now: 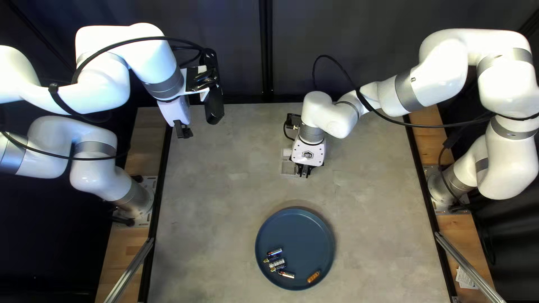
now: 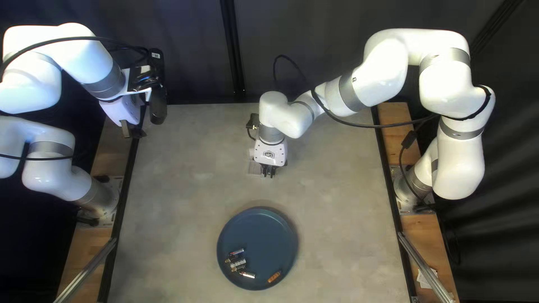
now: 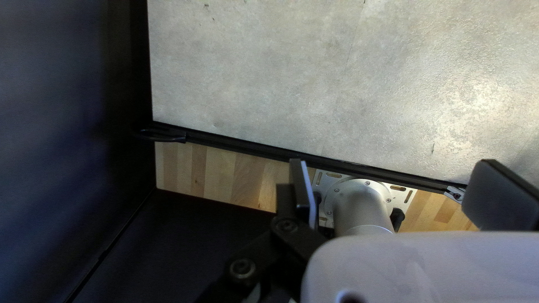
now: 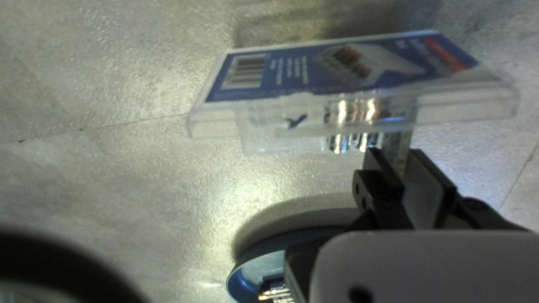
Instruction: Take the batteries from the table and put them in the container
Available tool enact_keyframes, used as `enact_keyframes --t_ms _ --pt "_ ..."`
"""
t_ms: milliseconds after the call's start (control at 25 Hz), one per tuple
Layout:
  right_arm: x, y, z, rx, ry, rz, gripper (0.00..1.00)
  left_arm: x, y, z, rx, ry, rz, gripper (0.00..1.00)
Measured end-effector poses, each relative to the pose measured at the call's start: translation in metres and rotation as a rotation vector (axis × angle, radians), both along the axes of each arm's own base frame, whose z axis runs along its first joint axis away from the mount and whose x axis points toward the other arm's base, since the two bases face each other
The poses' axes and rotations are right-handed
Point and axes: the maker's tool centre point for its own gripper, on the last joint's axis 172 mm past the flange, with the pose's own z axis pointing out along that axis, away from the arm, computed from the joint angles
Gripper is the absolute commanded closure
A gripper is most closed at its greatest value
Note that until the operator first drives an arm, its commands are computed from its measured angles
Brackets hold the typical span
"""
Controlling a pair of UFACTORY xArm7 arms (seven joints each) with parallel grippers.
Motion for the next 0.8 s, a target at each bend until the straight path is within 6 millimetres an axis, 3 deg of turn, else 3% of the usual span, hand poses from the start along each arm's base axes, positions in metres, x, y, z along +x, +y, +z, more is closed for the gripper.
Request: enact_keyframes --t_ms 720,760,800 --pt "-0.0053 -0.0031 -0.0051 -0.061 0.011 0.07 1.0 0.0 0.0 0.0 0.0 0.0 0.0 0.0" --pt "-0.0058 -0.0037 -0.0051 -0.065 0.013 0.072 0.98 0.0 0.0 0.0 0.0 0.0 0.0 0.0" --pt "-0.0062 -0.0041 -0.0051 -0.07 0.016 0.074 0.61 0.0 0.0 0.0 0.0 0.0 0.0 0.0"
